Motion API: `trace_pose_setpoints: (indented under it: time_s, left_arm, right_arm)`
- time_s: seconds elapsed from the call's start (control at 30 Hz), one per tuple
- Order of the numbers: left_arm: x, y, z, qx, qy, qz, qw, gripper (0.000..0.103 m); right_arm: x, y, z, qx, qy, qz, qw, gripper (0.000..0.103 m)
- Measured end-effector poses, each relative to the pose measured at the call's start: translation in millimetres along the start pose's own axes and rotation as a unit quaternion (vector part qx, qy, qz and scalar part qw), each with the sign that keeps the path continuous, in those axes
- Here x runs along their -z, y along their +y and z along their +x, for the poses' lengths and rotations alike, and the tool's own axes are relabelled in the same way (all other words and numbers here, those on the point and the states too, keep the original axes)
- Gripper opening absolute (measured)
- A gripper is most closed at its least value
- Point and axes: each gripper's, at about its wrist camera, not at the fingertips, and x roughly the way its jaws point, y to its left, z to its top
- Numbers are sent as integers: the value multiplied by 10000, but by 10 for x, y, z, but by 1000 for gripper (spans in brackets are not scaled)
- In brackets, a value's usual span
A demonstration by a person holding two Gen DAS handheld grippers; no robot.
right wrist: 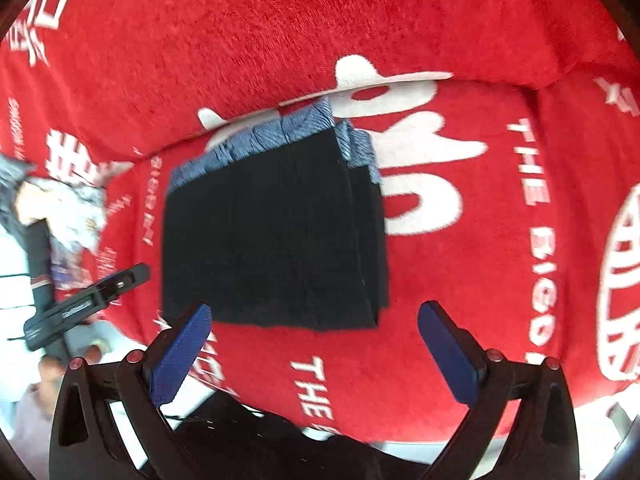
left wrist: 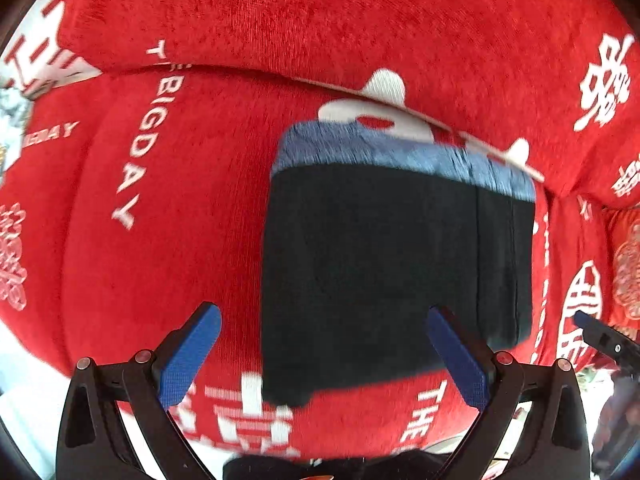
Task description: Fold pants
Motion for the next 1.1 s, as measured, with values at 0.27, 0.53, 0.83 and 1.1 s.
trace_pose_setpoints:
  time_s: [0.27,0.53,0.83,1.1]
  left_arm:
    - [-307,229,616,1015,-15,444,9938,103]
    - [-286,215,911,1464,155,325,9886,102]
    - [-101,-14,528,1599,-93,725,9844,53]
    - [385,127,143,1229,-236,728,9895,59]
  right_arm:
    - [-380,-485,573,-956,215,9,9952,103]
    - [-455,-678,1072,-2024,355,432,9777,83]
    - [-334,-479,863,-2091,248,501,9763,45]
    - [129,-209,705,-2472,297,600,9666,44]
